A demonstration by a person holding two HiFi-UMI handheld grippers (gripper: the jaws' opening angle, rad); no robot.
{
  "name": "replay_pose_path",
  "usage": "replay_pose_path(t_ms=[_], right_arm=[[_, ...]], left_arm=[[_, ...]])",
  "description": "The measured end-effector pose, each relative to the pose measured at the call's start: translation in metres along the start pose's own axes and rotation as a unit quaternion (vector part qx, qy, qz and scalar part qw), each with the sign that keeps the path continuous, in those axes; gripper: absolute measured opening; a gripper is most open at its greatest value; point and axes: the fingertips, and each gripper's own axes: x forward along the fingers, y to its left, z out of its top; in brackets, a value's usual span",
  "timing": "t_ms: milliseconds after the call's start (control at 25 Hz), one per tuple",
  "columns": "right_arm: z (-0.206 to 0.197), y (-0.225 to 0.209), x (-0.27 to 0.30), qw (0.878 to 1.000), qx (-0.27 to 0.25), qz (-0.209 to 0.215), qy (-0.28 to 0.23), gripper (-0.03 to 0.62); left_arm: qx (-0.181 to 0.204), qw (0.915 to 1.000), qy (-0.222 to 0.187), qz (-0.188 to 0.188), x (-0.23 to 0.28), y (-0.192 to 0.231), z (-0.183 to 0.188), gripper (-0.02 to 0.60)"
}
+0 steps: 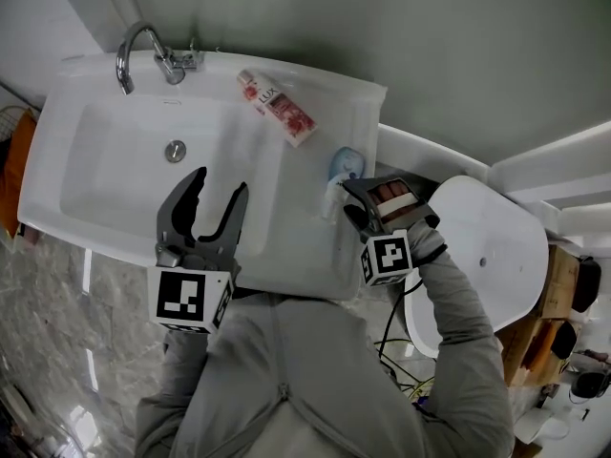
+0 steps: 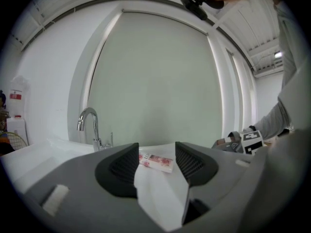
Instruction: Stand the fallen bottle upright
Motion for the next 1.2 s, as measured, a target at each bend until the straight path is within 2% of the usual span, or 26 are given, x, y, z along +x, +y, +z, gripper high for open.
replay_pose_path(t_ms=[80,200,520,680,1040,1200], right_arm=[[0.0,0.004,0.006,0.998,-0.048,0.026,0.006,0.246],[-0.001,0.003,0.016,0.992,-0.119,0.043,0.014,0.263],[0.007,0.012,0.038,0.964,-0.24,0.115,0.019,0.278],[0.006,0.021,0.048,0.949,-0.27,0.162,0.029,0.278],[0.003,0.03,0.053,0.924,-0.287,0.25,0.037,0.269],[0.002,0.034,0.054,0.914,-0.291,0.28,0.041,0.259]], left_arm=[[-0.005,1.0,0.001,0.0,0.002,0.005,-0.003,0.267],[-0.011,0.9999,0.001,0.006,0.002,0.017,-0.004,0.267],[-0.03,0.9992,0.005,0.027,-0.004,0.046,-0.016,0.267],[-0.038,0.9987,0.004,0.034,-0.005,0.056,-0.02,0.267],[-0.056,0.9976,0.002,0.041,-0.006,0.072,-0.029,0.267],[-0.052,0.9979,0.003,0.039,-0.005,0.074,-0.028,0.267]])
